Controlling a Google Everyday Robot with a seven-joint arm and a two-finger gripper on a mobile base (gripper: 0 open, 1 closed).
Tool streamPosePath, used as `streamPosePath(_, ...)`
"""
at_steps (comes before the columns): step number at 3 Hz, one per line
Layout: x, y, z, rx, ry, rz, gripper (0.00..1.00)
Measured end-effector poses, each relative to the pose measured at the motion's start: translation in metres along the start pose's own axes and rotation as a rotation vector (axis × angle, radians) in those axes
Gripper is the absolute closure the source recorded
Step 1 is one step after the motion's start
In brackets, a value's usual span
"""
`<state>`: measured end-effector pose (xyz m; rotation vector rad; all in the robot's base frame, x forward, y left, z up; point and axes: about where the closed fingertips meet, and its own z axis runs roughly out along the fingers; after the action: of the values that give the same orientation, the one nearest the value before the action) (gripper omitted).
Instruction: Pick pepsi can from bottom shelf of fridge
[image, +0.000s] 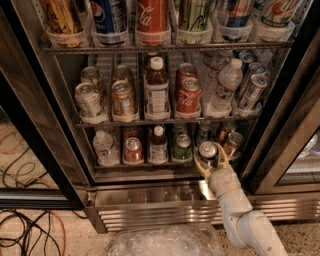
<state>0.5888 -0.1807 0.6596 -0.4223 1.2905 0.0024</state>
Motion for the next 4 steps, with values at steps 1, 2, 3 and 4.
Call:
streamPosePath(1, -0.013, 0.020, -0.014, -0.116, -0.014, -0.027, 1.00)
streamPosePath(2, -0.025, 0.046, -0.026, -0.253, -0.016, -0.044, 1.00)
streamPosePath(3, -0.041, 0.076, -0.039, -0.382, -0.037, -0.062, 1.00)
streamPosePath(4, -0.061, 0.102, -0.055, -0.499, -0.029, 0.016, 1.00)
